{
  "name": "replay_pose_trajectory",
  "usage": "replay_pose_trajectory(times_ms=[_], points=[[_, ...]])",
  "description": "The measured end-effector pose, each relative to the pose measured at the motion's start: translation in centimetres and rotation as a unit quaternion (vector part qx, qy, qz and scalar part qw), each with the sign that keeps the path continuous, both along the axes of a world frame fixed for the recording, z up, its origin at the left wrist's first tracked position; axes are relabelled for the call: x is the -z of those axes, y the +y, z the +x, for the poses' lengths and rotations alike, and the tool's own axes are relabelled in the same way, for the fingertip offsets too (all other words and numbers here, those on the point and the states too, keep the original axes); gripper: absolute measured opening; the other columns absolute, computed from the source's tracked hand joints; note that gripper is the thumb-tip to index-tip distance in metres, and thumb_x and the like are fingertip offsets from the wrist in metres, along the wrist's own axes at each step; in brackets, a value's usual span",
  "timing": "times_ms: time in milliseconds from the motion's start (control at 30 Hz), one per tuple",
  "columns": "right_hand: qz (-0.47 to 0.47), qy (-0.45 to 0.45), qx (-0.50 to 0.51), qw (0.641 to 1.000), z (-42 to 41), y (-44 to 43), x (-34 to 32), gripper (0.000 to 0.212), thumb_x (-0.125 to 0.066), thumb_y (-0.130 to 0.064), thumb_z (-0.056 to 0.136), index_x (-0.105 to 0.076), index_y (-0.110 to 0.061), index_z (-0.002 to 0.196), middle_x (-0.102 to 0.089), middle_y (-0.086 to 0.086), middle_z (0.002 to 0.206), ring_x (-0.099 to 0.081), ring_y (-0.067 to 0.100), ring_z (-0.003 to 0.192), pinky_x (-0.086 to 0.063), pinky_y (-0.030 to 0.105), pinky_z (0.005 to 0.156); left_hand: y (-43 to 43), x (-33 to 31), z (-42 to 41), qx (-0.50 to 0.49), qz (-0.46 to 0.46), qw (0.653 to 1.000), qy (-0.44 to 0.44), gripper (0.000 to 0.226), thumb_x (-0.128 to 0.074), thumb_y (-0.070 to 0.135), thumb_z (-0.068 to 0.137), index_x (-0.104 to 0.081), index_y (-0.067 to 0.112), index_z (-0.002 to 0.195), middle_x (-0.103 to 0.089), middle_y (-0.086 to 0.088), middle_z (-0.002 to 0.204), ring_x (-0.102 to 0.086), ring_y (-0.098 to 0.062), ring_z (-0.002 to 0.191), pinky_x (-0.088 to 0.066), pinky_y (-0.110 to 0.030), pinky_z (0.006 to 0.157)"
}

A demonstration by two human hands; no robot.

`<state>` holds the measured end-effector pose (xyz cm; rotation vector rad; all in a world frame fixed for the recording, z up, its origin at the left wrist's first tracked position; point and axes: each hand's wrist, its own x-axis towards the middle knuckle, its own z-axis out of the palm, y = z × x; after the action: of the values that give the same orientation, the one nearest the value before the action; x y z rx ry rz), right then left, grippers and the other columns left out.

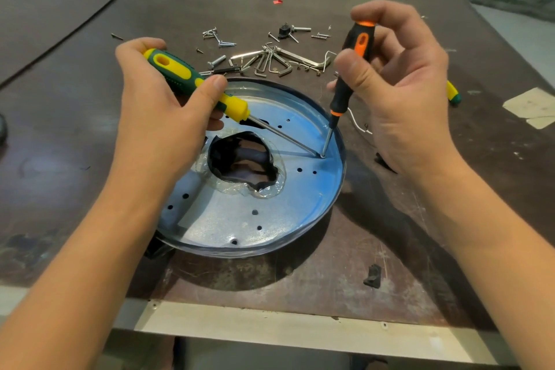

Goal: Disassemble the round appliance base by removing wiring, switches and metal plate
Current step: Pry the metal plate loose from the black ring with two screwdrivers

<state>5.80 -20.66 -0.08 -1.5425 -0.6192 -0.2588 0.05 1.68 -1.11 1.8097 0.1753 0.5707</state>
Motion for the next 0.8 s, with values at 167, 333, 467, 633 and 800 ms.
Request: replay_pose_trajectory(times_ms=[167,333,467,633,800], points=[[0.016,0.007,-0.026,1.000,0.8,-1.2,0.0,0.031,-0.056,0.004,0.100,-0.056,-0.003,0.130,-0.068,0.020,0.108,-0.070,0.037,0.099,-0.056,0.054,0.095,0.1,0.1,0.1,0.001,0.000,1.000,0.003,0.047,-0.068,0.021,0.096,-0.030,0.019,0.124,-0.056,-0.022,0.116,-0.073,-0.015,0.072,-0.062,-0.029,0.066],[0.036,0.009,0.007,0.999,0.5,-0.5,0.2,0.026,-0.069,-0.004,0.095,-0.059,-0.009,0.118,-0.062,0.007,0.098,-0.059,0.027,0.092,-0.058,0.050,0.085,0.1,0.1,0.1,0.005,-0.001,1.000,0.003,0.047,-0.068,0.021,0.096,-0.029,0.019,0.123,-0.055,-0.023,0.117,-0.073,-0.017,0.072,-0.063,-0.031,0.067],[0.027,-0.020,-0.012,0.999,0.8,-1.0,-0.1,0.029,-0.063,0.001,0.096,-0.061,-0.010,0.123,-0.067,0.015,0.105,-0.067,0.036,0.099,-0.057,0.050,0.089,0.1,0.1,0.1,0.004,-0.001,1.000,0.008,0.047,-0.067,0.021,0.096,-0.029,0.020,0.123,-0.057,-0.022,0.114,-0.073,-0.018,0.071,-0.063,-0.032,0.066],[0.035,0.018,-0.022,0.999,0.3,-0.5,0.1,0.026,-0.060,-0.002,0.098,-0.059,-0.007,0.123,-0.065,0.011,0.105,-0.063,0.031,0.101,-0.054,0.057,0.095,0.1,0.1,0.1,0.002,0.002,1.000,0.008,0.047,-0.067,0.022,0.096,-0.029,0.019,0.123,-0.058,-0.013,0.106,-0.073,-0.016,0.070,-0.063,-0.031,0.066],[0.015,-0.002,-0.019,1.000,0.3,-0.8,-0.4,0.030,-0.055,0.005,0.100,-0.056,-0.007,0.127,-0.066,0.014,0.105,-0.067,0.031,0.100,-0.056,0.052,0.096,0.1,0.2,0.2,0.007,-0.001,1.000,0.004,0.045,-0.066,0.020,0.097,-0.028,0.019,0.122,-0.056,-0.005,0.100,-0.073,-0.015,0.069,-0.061,-0.027,0.064]])
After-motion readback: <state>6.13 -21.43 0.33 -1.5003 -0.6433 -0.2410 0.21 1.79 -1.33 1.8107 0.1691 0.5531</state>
